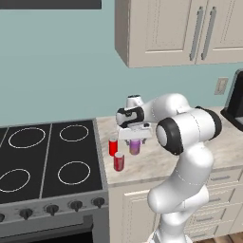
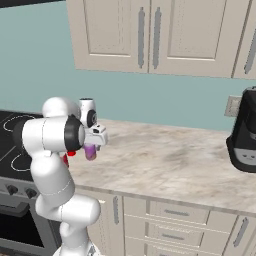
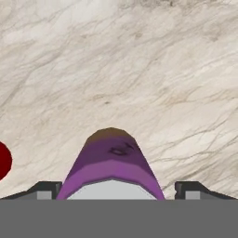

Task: Four empty soda cans are scattered around the kitchen. Gather all the cans and cluster them next to the stove for recycling.

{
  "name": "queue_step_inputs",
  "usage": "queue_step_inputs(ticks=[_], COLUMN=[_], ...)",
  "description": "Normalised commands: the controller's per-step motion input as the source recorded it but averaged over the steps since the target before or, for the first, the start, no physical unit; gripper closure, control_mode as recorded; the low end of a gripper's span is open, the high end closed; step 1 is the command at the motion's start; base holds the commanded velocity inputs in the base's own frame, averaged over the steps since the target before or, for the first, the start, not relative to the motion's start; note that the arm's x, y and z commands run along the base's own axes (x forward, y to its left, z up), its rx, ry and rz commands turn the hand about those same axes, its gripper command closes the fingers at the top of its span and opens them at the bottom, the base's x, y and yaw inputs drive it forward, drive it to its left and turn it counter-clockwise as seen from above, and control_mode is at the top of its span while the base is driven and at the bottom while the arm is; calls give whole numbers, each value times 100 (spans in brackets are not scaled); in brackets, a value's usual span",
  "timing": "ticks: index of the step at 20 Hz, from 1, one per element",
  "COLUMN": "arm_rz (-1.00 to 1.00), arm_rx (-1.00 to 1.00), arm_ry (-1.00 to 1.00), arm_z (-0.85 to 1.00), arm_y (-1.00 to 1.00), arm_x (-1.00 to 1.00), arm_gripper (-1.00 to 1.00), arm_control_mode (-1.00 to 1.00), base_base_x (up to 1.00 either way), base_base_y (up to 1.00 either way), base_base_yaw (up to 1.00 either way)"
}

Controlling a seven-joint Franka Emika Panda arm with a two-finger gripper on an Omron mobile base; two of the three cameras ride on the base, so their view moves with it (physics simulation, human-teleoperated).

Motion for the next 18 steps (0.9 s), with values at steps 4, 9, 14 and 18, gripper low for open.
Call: queue_step_inputs(ticks=[4, 9, 14, 18], arm_rz=[-2, -1, 0, 0], arm_rx=[0, 0, 0, 0], arm_ry=[0, 0, -1, -2], arm_z=[12, 17, 17, 19], arm_y=[-10, -2, 1, 0], arm_x=[0, 0, 6, 7], arm_gripper=[-100, -100, -100, -100], arm_control_mode=[-100, -100, -100, -100], base_base_x=[0, 0, 0, 0], base_base_y=[0, 0, 0, 0], base_base_yaw=[0, 0, 0, 0])
